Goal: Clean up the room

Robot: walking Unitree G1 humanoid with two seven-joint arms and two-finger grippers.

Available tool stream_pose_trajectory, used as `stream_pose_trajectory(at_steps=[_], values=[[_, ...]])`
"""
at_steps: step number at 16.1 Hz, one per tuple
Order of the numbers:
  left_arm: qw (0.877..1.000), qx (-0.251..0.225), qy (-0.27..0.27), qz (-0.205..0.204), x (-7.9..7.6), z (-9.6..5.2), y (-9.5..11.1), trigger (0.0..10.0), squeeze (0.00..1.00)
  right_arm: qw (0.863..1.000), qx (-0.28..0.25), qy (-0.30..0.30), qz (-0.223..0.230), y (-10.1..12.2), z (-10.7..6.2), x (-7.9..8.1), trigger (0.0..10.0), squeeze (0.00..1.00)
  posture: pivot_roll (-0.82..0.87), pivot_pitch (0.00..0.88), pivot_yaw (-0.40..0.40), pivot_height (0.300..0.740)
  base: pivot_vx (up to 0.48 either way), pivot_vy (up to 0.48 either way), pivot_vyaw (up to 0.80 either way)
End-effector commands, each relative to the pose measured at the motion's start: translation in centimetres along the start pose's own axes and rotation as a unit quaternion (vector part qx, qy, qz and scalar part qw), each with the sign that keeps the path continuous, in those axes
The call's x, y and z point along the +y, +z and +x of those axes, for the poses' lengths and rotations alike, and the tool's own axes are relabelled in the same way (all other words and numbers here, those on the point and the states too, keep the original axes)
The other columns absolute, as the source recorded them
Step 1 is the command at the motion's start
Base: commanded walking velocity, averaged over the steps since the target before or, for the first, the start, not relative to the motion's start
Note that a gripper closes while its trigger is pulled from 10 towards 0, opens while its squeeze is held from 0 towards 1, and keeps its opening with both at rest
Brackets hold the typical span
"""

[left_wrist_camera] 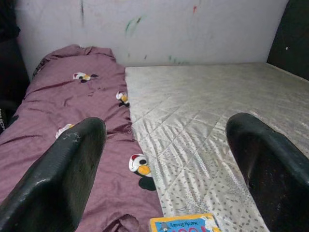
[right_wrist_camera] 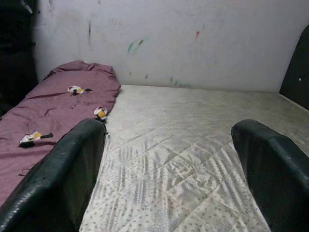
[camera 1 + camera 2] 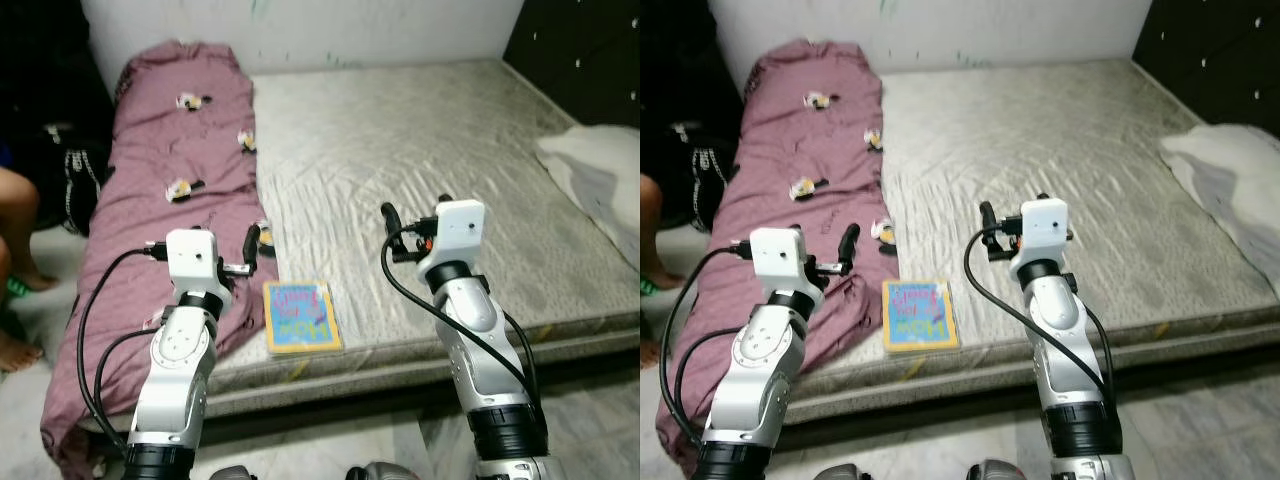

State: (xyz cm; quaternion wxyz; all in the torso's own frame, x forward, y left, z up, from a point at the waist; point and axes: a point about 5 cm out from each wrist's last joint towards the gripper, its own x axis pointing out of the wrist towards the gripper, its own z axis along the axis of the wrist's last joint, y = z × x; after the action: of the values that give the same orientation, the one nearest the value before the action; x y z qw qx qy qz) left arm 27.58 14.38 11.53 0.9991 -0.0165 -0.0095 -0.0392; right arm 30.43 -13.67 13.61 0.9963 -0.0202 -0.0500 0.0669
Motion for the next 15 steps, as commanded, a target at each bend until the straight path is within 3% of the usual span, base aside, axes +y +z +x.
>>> stream_pose_trajectory(at_steps=[1,15], values=[[1.0,-0.004,-0.004,0.003,0.13,-0.02,0.36,10.0,0.0,1.0,-0.001,0.006,-0.001,0.15,0.15,0.16,10.0,0.0,-0.01,0.0,-0.008,0.74,0.274,0.0,0.0],[1.0,-0.005,-0.006,-0.005,-0.1,-0.07,0.4,10.0,0.0,1.0,-0.002,0.009,-0.002,0.28,0.15,0.15,10.0,0.0,-0.02,0.0,-0.01,0.74,0.283,0.0,0.0]])
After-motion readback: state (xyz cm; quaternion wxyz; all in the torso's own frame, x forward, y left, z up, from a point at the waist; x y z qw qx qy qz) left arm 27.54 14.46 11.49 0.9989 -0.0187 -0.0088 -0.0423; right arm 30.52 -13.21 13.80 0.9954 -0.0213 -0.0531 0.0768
